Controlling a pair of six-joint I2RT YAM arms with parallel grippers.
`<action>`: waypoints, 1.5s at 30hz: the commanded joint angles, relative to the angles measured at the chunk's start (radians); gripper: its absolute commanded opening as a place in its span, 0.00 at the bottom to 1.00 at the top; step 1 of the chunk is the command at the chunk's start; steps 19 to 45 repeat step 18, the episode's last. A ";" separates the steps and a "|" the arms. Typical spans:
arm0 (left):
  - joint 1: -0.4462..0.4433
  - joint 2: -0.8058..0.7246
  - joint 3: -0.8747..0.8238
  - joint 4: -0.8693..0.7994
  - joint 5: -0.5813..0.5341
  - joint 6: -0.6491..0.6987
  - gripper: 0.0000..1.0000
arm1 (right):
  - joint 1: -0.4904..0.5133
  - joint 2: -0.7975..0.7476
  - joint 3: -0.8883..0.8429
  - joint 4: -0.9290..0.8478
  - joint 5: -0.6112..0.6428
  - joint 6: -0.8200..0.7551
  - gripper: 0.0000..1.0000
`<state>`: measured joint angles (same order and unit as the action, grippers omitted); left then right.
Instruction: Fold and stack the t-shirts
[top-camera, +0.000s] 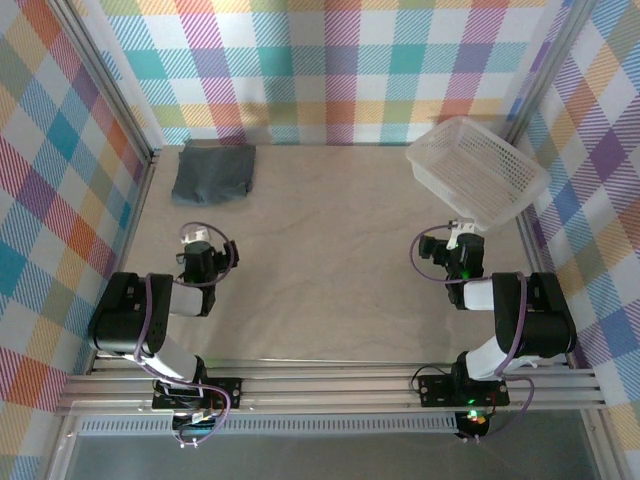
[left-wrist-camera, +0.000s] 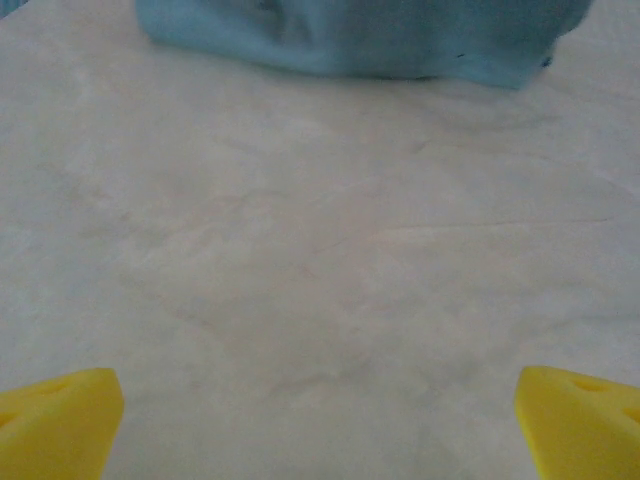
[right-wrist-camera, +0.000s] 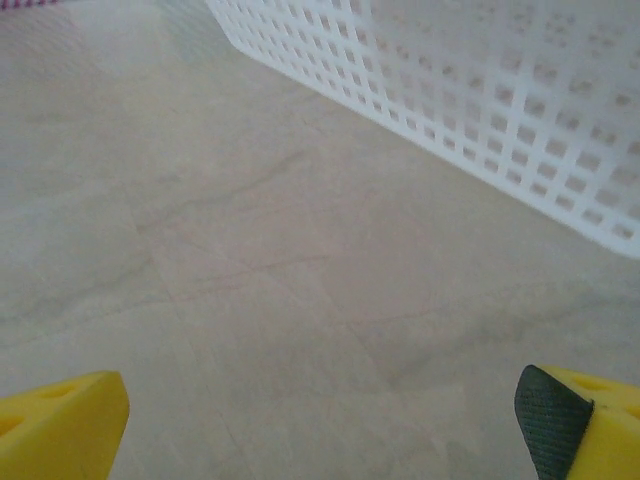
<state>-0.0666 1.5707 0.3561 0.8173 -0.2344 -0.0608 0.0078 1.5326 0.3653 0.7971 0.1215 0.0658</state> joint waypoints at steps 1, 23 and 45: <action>-0.016 -0.007 0.042 0.033 -0.030 0.035 1.00 | 0.012 0.002 0.029 0.061 -0.015 -0.023 1.00; -0.022 -0.008 0.044 0.027 -0.038 0.042 1.00 | 0.011 0.000 0.027 0.065 -0.028 -0.028 1.00; -0.022 -0.008 0.044 0.027 -0.038 0.042 1.00 | 0.011 0.000 0.027 0.065 -0.028 -0.028 1.00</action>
